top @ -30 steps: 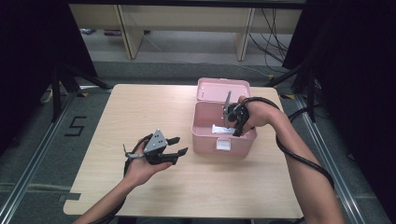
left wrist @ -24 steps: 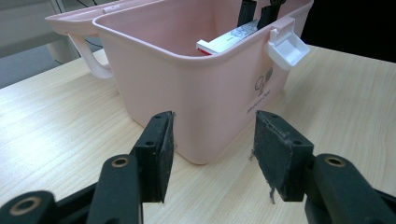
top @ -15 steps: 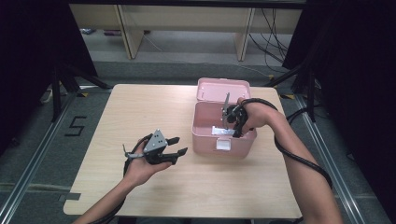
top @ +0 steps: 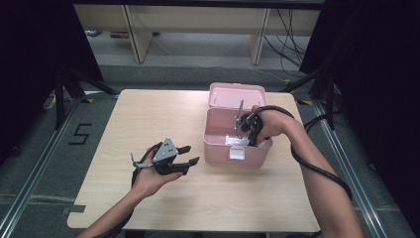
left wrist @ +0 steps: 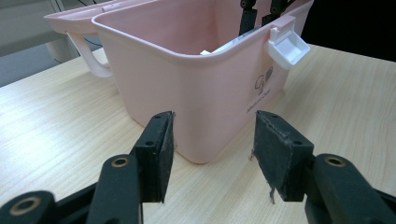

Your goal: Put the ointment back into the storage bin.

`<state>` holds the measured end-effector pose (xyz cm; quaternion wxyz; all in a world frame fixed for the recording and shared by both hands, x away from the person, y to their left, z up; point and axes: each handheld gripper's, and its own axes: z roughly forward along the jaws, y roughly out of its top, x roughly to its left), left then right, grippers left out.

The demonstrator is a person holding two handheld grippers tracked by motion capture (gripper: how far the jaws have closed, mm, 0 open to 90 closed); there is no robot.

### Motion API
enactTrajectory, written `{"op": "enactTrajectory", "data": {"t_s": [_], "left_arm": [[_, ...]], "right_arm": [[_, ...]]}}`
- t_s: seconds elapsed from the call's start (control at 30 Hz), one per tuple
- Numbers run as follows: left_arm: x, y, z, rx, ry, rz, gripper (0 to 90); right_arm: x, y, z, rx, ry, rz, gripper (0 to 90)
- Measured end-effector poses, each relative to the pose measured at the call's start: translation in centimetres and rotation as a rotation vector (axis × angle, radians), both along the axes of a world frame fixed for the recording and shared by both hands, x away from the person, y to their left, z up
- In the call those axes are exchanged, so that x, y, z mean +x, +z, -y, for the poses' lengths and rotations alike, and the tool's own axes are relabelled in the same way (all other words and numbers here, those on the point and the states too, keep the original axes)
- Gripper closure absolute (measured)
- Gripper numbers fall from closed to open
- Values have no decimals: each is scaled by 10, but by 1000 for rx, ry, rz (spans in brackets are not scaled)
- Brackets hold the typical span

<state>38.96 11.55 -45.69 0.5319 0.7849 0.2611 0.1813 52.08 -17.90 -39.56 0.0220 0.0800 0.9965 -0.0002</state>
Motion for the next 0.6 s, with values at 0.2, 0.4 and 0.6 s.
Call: {"op": "enactTrajectory", "data": {"t_s": [0.2, 0.4, 0.6], "left_arm": [[0, 0, 0, 2, -1, 0, 478], [0, 0, 0, 6, -1, -2, 478], [0, 0, 0, 2, 4, -5, 477]], "right_arm": [[0, -3, 0, -1, -5, -9, 718], [1, -5, 0, 2, 1, -13, 718], [5, -8, 1, 30, 42, -3, 718]]}}
